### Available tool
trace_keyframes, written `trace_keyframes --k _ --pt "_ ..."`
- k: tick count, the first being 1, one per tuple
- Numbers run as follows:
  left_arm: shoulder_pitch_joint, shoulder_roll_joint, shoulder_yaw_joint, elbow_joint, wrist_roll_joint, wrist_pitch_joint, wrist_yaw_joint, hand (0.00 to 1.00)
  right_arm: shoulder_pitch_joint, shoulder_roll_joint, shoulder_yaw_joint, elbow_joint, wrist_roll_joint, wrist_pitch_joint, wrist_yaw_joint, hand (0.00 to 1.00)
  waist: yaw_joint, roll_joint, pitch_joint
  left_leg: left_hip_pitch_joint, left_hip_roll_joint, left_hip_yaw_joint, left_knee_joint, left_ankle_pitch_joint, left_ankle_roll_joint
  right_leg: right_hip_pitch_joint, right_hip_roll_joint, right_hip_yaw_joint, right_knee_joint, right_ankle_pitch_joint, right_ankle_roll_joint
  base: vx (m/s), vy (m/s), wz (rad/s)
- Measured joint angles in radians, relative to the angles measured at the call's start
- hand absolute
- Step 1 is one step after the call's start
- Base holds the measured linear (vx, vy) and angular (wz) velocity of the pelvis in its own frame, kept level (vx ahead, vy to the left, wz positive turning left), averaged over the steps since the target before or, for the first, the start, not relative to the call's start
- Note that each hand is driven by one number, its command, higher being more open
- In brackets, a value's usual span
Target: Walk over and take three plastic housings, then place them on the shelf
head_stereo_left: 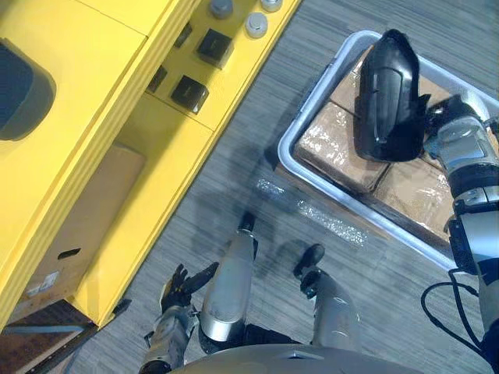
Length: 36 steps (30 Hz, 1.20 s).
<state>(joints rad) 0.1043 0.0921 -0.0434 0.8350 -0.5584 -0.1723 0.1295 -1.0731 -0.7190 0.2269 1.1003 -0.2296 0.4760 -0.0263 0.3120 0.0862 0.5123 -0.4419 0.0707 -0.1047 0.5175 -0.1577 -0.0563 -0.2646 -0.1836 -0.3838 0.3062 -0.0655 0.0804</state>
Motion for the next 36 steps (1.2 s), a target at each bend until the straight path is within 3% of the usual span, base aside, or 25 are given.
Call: trace_keyframes --k 4,7,9,10,16,19,22,26,29,33,36 --pt "0.000 0.002 -0.016 0.000 -0.022 0.000 0.002 1.00 0.003 0.008 -0.032 0.003 -0.038 0.016 -0.018 0.00 0.003 0.004 -0.001 0.011 -0.001 -0.001 -0.021 0.012 -0.006 -0.004 -0.004 -0.002 0.014 -0.009 -0.008 0.00 -0.018 0.03" --pt "-0.001 0.002 -0.035 -0.012 -0.028 0.000 0.004 1.00 0.033 0.010 -0.063 0.001 -0.038 -0.008 -0.080 0.00 0.010 0.019 -0.009 0.015 -0.005 -0.007 -0.038 0.025 -0.009 -0.010 -0.011 -0.008 0.028 -0.017 -0.013 -0.02 -0.033 0.08" --pt "-0.001 0.002 -0.039 -0.014 -0.028 0.000 0.005 1.00 0.049 0.010 -0.064 0.002 -0.039 -0.060 -0.113 0.00 0.007 0.024 -0.012 0.016 -0.005 -0.009 -0.039 0.028 -0.011 -0.011 -0.011 -0.009 0.036 -0.019 -0.016 -0.02 -0.009 0.01" --pt "-0.001 0.003 -0.038 -0.021 -0.027 0.000 0.006 1.00 0.078 0.011 -0.064 -0.001 -0.039 -0.113 -0.130 0.00 0.005 0.024 -0.012 0.019 -0.002 -0.009 -0.039 0.030 -0.013 -0.011 -0.009 -0.009 0.041 -0.020 -0.017 -0.04 -0.015 -0.02" --pt "0.002 0.007 -0.038 -0.062 -0.027 -0.004 0.021 1.00 0.198 0.050 -0.057 -0.069 -0.036 -0.256 -0.214 0.00 -0.022 0.018 -0.011 0.068 0.008 0.012 -0.052 0.030 -0.013 0.022 -0.003 0.010 0.034 -0.019 -0.017 -0.01 0.002 -0.09" --pt "0.009 0.016 -0.034 -0.123 -0.027 -0.018 0.042 1.00 0.270 0.078 -0.056 -0.155 -0.036 -0.290 -0.251 0.00 -0.048 0.001 -0.010 0.086 0.019 0.022 -0.065 0.031 -0.015 0.034 0.008 0.016 0.018 -0.017 -0.014 0.00 -0.018 -0.16" --pt "0.027 0.025 -0.019 -0.238 0.014 -0.031 0.094 1.00 0.349 0.120 -0.055 -0.237 -0.038 -0.316 -0.288 0.00 -0.075 -0.042 -0.009 0.141 0.032 0.043 -0.106 0.038 -0.023 0.065 0.016 0.022 0.000 -0.013 -0.014 0.06 -0.052 -0.17" --pt "0.067 0.029 -0.015 -0.502 0.116 -0.030 0.148 1.00 0.457 0.144 -0.060 -0.384 -0.085 -0.331 -0.350 0.00 -0.104 -0.078 -0.009 0.232 0.045 0.068 -0.173 0.048 -0.032 0.129 0.029 0.032 -0.037 -0.012 -0.015 0.07 -0.053 -0.13" --pt "0.051 0.040 -0.017 -0.693 0.215 -0.015 0.151 1.00 0.500 0.154 -0.073 -0.477 -0.138 -0.355 -0.379 0.00 -0.141 -0.087 -0.009 0.286 0.046 0.080 -0.223 0.064 -0.034 0.163 0.033 0.034 -0.050 -0.008 -0.020 0.06 -0.050 -0.10" --pt "-0.031 0.064 -0.020 -0.768 0.185 0.047 0.117 1.00 0.533 0.187 -0.097 -0.527 -0.198 -0.404 -0.416 0.00 -0.171 -0.088 -0.011 0.351 0.054 0.107 -0.248 0.065 -0.034 0.216 0.044 0.048 -0.082 0.002 -0.021 0.03 -0.015 -0.19" --pt "-0.100 0.077 -0.023 -0.759 0.095 0.120 0.094 1.00 0.534 0.208 -0.098 -0.528 -0.208 -0.421 -0.422 0.00 -0.178 -0.105 -0.026 0.358 0.064 0.123 -0.259 0.065 -0.034 0.221 0.057 0.062 -0.112 0.020 -0.023 0.00 -0.002 -0.16"
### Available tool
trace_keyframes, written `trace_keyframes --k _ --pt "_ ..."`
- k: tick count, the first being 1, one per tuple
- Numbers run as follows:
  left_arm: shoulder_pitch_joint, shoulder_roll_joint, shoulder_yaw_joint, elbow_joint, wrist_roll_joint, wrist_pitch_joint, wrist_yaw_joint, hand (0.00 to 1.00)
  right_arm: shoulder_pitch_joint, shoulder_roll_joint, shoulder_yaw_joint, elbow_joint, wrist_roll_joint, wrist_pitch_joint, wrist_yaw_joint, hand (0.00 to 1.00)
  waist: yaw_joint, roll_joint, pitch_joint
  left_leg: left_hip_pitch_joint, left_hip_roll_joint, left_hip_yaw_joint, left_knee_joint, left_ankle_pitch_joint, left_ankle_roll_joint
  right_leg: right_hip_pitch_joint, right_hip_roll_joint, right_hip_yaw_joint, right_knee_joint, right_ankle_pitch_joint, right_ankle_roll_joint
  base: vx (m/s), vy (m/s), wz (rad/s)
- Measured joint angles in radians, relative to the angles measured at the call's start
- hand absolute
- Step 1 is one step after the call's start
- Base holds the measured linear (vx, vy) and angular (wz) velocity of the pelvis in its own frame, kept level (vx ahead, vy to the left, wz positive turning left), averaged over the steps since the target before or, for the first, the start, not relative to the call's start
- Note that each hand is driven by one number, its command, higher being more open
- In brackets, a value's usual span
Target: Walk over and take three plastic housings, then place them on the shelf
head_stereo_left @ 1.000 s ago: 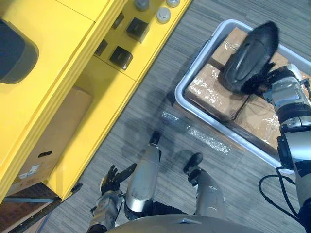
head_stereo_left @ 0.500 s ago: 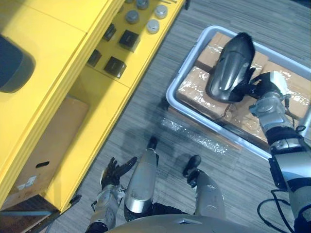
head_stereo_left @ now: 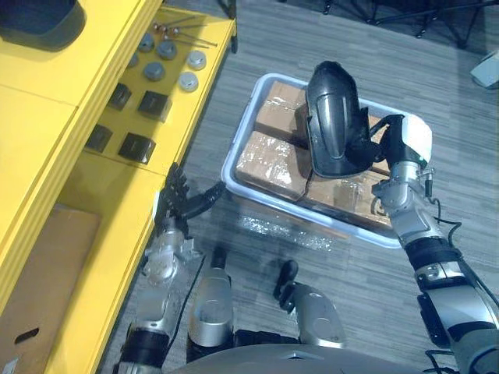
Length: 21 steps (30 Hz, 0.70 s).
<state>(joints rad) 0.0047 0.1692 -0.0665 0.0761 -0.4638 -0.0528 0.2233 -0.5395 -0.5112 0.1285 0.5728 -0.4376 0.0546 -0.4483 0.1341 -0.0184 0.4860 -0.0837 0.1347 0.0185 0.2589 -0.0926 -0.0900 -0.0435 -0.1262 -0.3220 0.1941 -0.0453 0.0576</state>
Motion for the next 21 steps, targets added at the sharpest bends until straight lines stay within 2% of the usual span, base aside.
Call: trace_keyframes --k 1,2,6,11,13,16,21 --pt "-0.038 0.004 -0.016 0.027 -0.089 0.048 -0.022 1.00 0.001 0.012 0.000 0.000 -0.030 -0.006 0.000 0.00 -0.005 -0.003 -0.002 0.015 0.002 0.008 -0.002 0.000 0.000 0.020 0.004 0.006 -0.019 0.010 0.001 0.00 0.014 -0.14" --pt "-0.050 0.007 -0.019 0.044 -0.136 0.069 -0.034 1.00 0.001 0.016 0.000 0.000 -0.030 -0.010 0.000 0.00 -0.006 -0.002 -0.002 0.024 0.002 0.012 -0.003 0.000 0.000 0.029 0.005 0.009 -0.026 0.013 0.002 -0.02 0.024 -0.15" --pt "-0.121 0.009 -0.078 0.180 -0.419 0.205 -0.102 1.00 -0.001 0.042 0.005 0.000 -0.109 -0.054 -0.001 0.00 -0.025 -0.002 -0.049 0.026 0.001 0.027 -0.005 0.000 0.000 0.033 0.008 0.025 -0.053 0.035 0.001 -0.03 0.023 -0.10" --pt "-0.259 0.021 -0.127 0.330 -0.640 0.313 -0.175 1.00 -0.036 0.046 0.053 -0.041 -0.156 -0.117 -0.015 0.00 -0.036 -0.002 -0.063 0.024 0.005 0.061 -0.002 0.002 0.003 0.032 0.019 0.057 -0.098 0.079 -0.003 -0.08 0.023 -0.20" --pt "-0.306 0.045 -0.128 0.365 -0.728 0.352 -0.222 1.00 -0.067 0.046 0.085 -0.055 -0.186 -0.149 -0.016 0.00 -0.055 -0.002 -0.063 0.019 0.005 0.070 -0.001 0.004 0.004 0.029 0.021 0.065 -0.116 0.096 -0.005 -0.11 0.014 -0.16" --pt "-0.353 0.064 -0.145 0.376 -0.835 0.382 -0.274 1.00 -0.085 0.046 0.106 -0.067 -0.186 -0.183 -0.016 0.00 -0.066 -0.002 -0.063 0.018 0.005 0.080 -0.002 0.007 0.004 0.026 0.022 0.071 -0.120 0.101 -0.005 -0.06 0.006 -0.08" --pt "-0.400 0.065 -0.173 0.377 -0.953 0.372 -0.323 1.00 -0.111 0.046 0.145 -0.067 -0.187 -0.195 -0.015 0.00 -0.085 -0.001 -0.064 0.016 -0.003 0.087 -0.004 0.008 0.005 0.019 0.021 0.078 -0.120 0.106 -0.004 0.00 0.012 -0.03"
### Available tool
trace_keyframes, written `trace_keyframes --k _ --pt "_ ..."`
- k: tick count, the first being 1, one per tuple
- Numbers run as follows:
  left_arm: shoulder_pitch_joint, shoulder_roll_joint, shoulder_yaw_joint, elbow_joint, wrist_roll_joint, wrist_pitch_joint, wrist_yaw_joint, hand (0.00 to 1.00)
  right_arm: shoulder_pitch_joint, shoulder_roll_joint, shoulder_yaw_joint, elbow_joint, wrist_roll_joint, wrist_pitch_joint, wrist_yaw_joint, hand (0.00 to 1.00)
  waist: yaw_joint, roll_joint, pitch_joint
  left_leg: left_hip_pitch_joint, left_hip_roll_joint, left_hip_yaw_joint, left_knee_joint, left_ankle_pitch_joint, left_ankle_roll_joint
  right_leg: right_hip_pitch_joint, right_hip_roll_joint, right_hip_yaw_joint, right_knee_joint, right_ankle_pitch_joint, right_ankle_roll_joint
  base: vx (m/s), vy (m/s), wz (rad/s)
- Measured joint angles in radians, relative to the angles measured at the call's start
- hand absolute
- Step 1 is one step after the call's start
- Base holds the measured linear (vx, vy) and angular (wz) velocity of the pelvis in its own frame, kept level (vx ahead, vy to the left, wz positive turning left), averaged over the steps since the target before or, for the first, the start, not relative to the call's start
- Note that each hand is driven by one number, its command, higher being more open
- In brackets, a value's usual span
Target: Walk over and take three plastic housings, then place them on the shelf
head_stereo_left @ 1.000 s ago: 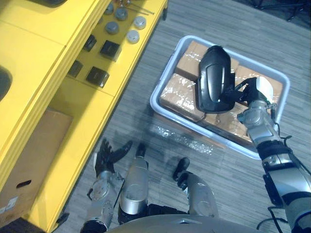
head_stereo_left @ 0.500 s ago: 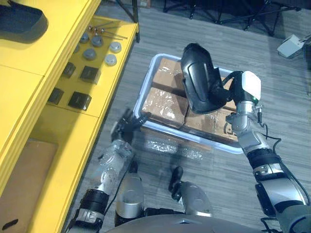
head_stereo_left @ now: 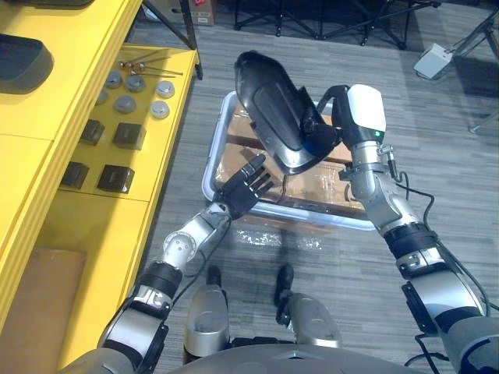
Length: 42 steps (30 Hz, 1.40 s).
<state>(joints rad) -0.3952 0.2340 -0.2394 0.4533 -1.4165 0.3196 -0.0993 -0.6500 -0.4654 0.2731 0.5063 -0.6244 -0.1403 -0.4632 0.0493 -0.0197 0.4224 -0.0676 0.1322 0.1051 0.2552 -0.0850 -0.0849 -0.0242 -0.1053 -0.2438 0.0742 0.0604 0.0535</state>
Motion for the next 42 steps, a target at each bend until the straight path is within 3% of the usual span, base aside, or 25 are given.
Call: trace_keyframes --k 9,13,16,17,25,31,36,37,42 --pt "-0.049 -0.010 -0.081 -0.028 -0.074 -0.078 -0.035 1.00 0.000 0.000 0.096 0.013 0.000 -0.027 0.000 0.00 -0.018 0.021 -0.011 0.000 -0.004 0.000 -0.001 0.001 0.002 -0.001 0.001 0.002 0.003 0.000 0.000 0.00 0.000 0.00" --pt "-0.049 -0.014 -0.110 -0.026 -0.070 -0.080 -0.031 1.00 -0.001 0.009 0.121 0.014 0.003 -0.043 -0.001 0.00 -0.017 0.041 -0.023 0.000 -0.004 0.000 -0.001 0.002 0.003 -0.003 0.002 0.002 0.006 0.000 0.000 -0.03 -0.002 0.00" --pt "-0.049 -0.025 -0.122 -0.026 -0.070 -0.109 0.004 1.00 -0.001 0.038 0.138 0.014 0.006 -0.043 -0.002 0.00 -0.017 0.041 -0.032 0.001 -0.002 0.001 0.000 0.002 0.002 -0.003 0.004 0.002 0.005 0.002 -0.003 -0.03 -0.006 -0.01" --pt "-0.049 -0.027 -0.127 -0.025 -0.070 -0.123 0.011 0.00 -0.001 0.045 0.145 0.014 0.007 -0.043 -0.003 0.00 -0.017 0.042 -0.034 0.001 -0.002 0.002 0.000 0.002 0.002 -0.003 0.004 0.003 0.004 0.004 -0.003 0.00 0.000 0.00" --pt "-0.048 -0.043 -0.128 0.001 -0.020 -0.172 0.104 0.00 0.013 0.087 0.157 0.013 0.012 -0.042 -0.028 0.00 -0.016 0.031 -0.066 0.000 -0.001 0.004 -0.002 0.004 0.003 0.023 0.013 0.005 -0.062 0.041 -0.004 -0.01 0.002 -0.02" --pt "-0.032 -0.078 -0.130 0.027 0.030 -0.263 0.118 0.00 0.118 0.131 0.125 -0.080 0.052 -0.057 -0.069 0.00 -0.020 -0.007 -0.122 0.039 0.000 0.013 -0.036 0.008 -0.001 0.082 0.021 0.005 -0.150 0.077 -0.006 0.00 0.000 -0.01" --pt "-0.021 -0.103 -0.131 0.027 0.105 -0.280 0.141 0.00 0.174 0.155 0.089 -0.092 0.050 -0.072 -0.086 0.00 -0.024 -0.021 -0.144 0.070 0.000 0.030 -0.074 0.021 -0.003 0.088 0.019 0.015 -0.152 0.077 -0.005 -0.01 0.009 -0.08" --pt "-0.011 -0.110 -0.131 0.027 0.129 -0.281 0.145 0.00 0.197 0.154 0.086 -0.092 0.050 -0.085 -0.088 1.00 -0.024 -0.024 -0.148 0.084 -0.001 0.035 -0.086 0.025 -0.004 0.096 0.018 0.018 -0.152 0.076 -0.006 -0.02 0.012 -0.07" --pt "0.030 -0.137 -0.121 0.027 0.137 -0.302 0.164 0.00 0.281 0.155 0.068 -0.119 0.051 -0.134 -0.090 1.00 -0.026 -0.039 -0.172 0.105 0.000 0.042 -0.110 0.032 -0.008 0.099 0.017 0.024 -0.152 0.073 -0.007 0.00 0.013 -0.07"
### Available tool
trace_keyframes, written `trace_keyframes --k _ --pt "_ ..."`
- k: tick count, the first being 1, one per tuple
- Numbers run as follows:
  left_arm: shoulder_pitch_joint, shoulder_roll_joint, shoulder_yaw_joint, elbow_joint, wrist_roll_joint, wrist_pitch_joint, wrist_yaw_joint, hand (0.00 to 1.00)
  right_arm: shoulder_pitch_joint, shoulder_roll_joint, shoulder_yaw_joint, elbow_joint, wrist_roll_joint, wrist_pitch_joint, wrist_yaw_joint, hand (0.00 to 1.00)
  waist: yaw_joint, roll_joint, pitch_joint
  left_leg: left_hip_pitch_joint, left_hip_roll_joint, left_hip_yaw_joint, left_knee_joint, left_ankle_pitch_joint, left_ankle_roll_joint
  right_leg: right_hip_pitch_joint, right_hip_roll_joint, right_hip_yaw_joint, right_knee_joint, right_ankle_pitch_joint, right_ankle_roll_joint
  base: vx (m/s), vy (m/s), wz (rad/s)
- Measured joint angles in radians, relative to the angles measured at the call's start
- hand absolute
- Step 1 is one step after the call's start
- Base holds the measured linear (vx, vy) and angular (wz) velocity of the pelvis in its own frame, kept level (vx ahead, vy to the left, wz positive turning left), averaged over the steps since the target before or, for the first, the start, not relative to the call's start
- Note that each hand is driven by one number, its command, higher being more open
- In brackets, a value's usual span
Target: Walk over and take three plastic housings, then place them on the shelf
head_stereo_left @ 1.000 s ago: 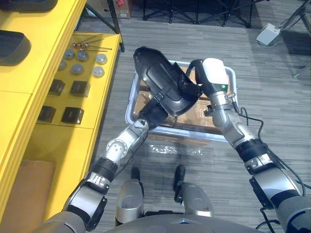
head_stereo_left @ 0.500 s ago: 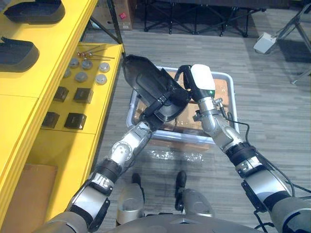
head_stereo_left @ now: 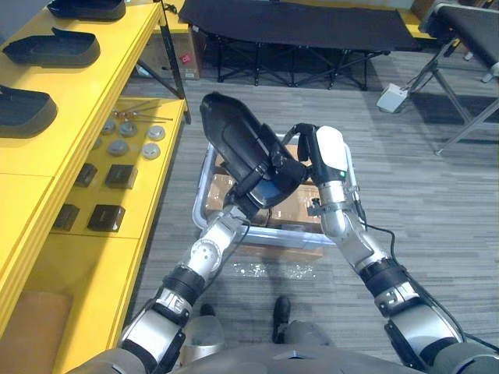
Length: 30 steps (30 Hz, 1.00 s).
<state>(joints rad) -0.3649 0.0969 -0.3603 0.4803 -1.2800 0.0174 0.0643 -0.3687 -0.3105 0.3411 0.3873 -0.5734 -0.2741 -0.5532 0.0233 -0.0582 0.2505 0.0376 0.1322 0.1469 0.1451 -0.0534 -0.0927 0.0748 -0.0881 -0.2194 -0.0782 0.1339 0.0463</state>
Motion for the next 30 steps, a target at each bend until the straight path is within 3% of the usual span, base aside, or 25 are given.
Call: trace_keyframes --k 5,10,14,16,18,21,24,27,30 --pt "0.028 -0.010 0.067 0.000 0.104 -0.059 0.055 0.00 0.079 0.001 0.015 -0.017 0.028 -0.046 0.011 1.00 0.001 -0.016 -0.024 0.010 0.001 0.004 -0.013 0.006 -0.002 0.003 0.001 0.001 0.000 -0.003 -0.002 -0.01 0.002 -0.02" --pt "0.082 -0.021 0.115 -0.071 0.309 -0.094 0.105 0.00 0.134 0.046 0.033 -0.068 0.201 -0.023 0.034 1.00 0.002 -0.022 -0.046 0.026 -0.002 0.004 -0.031 0.014 0.000 0.013 -0.001 -0.001 -0.006 -0.005 0.000 0.00 0.004 0.01" --pt "0.142 -0.022 0.166 -0.134 0.620 -0.105 0.198 0.00 0.209 0.095 -0.021 -0.154 0.390 -0.003 0.044 1.00 0.000 -0.025 -0.061 0.030 -0.002 0.010 -0.033 0.014 0.000 0.012 -0.001 0.002 -0.007 -0.007 0.000 0.00 0.004 -0.02" --pt "0.197 -0.021 0.215 -0.179 0.810 -0.129 0.259 0.00 0.302 0.142 -0.119 -0.213 0.573 -0.075 0.034 1.00 -0.004 -0.023 -0.067 0.042 -0.008 0.020 -0.044 0.016 -0.002 0.009 0.004 0.006 -0.007 -0.014 0.003 -0.03 0.010 -0.08" --pt "0.225 -0.021 0.235 -0.204 0.883 -0.153 0.278 0.00 0.336 0.162 -0.178 -0.230 0.639 -0.111 0.020 1.00 -0.009 -0.021 -0.073 0.042 -0.009 0.022 -0.047 0.016 -0.002 0.006 0.004 0.006 -0.007 -0.017 0.003 -0.01 0.008 -0.04" --pt "0.303 -0.011 0.295 -0.301 1.061 -0.197 0.330 0.00 0.410 0.205 -0.355 -0.240 0.816 -0.211 -0.005 1.00 -0.027 0.001 -0.096 0.041 -0.010 0.031 -0.049 0.009 -0.003 0.000 0.004 0.012 -0.006 -0.020 0.002 0.02 0.018 -0.06" --pt "0.349 -0.005 0.347 -0.376 1.139 -0.222 0.356 0.00 0.510 0.218 -0.462 -0.247 0.901 -0.252 0.012 1.00 -0.034 0.039 -0.120 0.043 -0.010 0.045 -0.052 0.001 -0.004 -0.009 0.005 0.030 -0.006 -0.019 0.001 0.05 0.032 -0.17" --pt "0.375 0.000 0.391 -0.414 1.143 -0.260 0.361 0.00 0.586 0.236 -0.500 -0.247 0.894 -0.245 0.012 1.00 -0.059 0.064 -0.136 0.046 -0.010 0.051 -0.065 0.002 -0.004 -0.017 0.007 0.038 -0.006 -0.018 0.001 0.02 0.016 -0.12" --pt "0.399 -0.002 0.412 -0.451 1.130 -0.271 0.355 0.00 0.639 0.246 -0.511 -0.242 0.894 -0.193 0.010 1.00 -0.060 0.074 -0.143 0.061 -0.009 0.068 -0.075 0.002 -0.004 -0.017 0.011 0.055 -0.007 -0.018 0.001 -0.01 0.010 -0.14"
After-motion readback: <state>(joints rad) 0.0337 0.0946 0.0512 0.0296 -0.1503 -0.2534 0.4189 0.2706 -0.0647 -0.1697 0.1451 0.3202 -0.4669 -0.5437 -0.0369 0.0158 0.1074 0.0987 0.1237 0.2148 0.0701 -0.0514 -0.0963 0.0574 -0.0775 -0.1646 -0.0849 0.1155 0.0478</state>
